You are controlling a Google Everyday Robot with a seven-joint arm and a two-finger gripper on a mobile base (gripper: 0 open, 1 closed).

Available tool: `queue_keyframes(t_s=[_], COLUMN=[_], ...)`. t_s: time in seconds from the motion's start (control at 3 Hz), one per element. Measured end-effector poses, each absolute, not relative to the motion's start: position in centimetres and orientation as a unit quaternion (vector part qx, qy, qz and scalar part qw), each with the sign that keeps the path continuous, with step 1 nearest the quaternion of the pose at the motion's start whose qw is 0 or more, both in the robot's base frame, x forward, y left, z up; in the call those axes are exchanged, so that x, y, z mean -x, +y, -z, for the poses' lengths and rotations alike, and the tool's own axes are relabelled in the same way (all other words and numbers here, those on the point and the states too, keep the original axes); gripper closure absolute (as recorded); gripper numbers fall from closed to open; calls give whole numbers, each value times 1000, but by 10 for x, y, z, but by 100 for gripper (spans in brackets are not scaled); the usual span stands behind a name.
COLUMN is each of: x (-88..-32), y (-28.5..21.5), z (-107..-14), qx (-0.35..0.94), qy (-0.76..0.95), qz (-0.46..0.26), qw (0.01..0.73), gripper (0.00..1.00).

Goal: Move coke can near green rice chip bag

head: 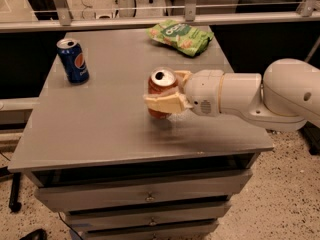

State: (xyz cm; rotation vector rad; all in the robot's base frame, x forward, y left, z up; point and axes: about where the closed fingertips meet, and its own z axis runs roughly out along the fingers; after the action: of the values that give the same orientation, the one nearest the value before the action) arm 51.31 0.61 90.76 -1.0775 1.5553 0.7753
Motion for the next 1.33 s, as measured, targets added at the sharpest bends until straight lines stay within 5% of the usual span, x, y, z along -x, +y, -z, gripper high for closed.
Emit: queue_keyframes(t_s=[0.67,1.33], x=[-511,-566], y=[7,-52], z=[-911,-917], qx=[444,389], qy=[647,652], qz=[-323,-282], qw=[529,587], gripper=[100,100])
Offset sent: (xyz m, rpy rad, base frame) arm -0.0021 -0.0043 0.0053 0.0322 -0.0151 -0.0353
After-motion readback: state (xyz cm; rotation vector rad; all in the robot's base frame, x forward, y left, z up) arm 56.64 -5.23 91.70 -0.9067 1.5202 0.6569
